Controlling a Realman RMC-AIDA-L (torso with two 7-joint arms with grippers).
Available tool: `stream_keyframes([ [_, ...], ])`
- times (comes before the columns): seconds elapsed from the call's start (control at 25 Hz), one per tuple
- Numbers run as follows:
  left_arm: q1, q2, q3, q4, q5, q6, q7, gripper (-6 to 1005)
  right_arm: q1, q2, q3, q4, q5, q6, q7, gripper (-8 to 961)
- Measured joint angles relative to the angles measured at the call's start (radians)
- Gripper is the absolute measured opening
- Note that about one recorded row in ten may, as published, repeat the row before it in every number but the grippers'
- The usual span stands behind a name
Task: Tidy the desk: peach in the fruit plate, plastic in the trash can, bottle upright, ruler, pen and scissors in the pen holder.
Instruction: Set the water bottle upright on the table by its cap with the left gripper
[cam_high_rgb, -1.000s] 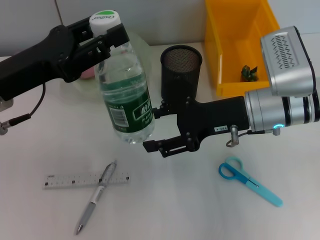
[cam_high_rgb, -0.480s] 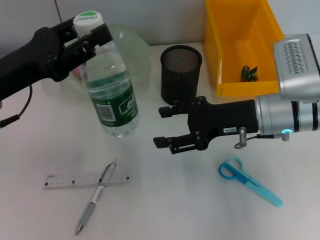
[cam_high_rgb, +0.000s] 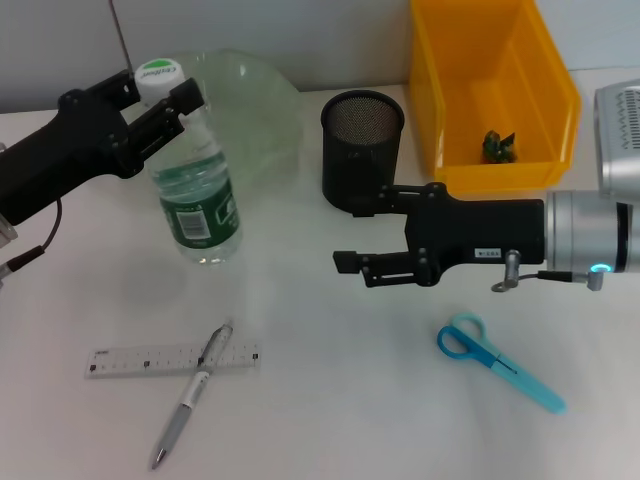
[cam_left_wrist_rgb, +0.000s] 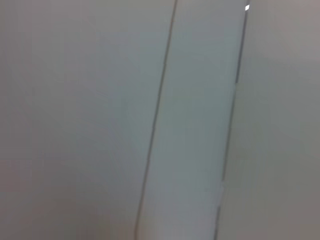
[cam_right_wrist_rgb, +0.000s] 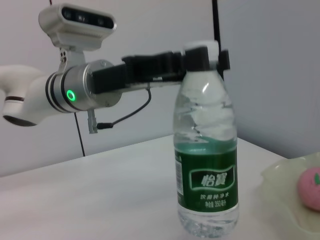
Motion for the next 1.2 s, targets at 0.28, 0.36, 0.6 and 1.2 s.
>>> stream_keyframes([
  [0.28, 0.005, -0.002, -0.053, -0.050, -0.002, -0.083, 0.091, 489, -0.022, 0.001, 0.038, 0.002, 0.012, -0.005, -0.002, 774],
  [0.36, 0.005, -0.003, -0.091, -0.076, -0.002, -0.107, 0.131, 490, -0.027, 0.001, 0.041, 0.002, 0.013, -0.006, -0.002, 774],
  [0.6, 0.005, -0.004, -0.131, -0.117, -0.020, -0.160, 0.210, 492, -0.035, 0.001, 0.052, 0.009, 0.030, -0.004, 0.002, 774],
  [1.2, 0.001, -0.004, -0.133, -0.208, -0.120, -0.224, 0.398, 499, -0.034, -0.002, 0.055, 0.027, 0.040, -0.010, 0.004, 775],
])
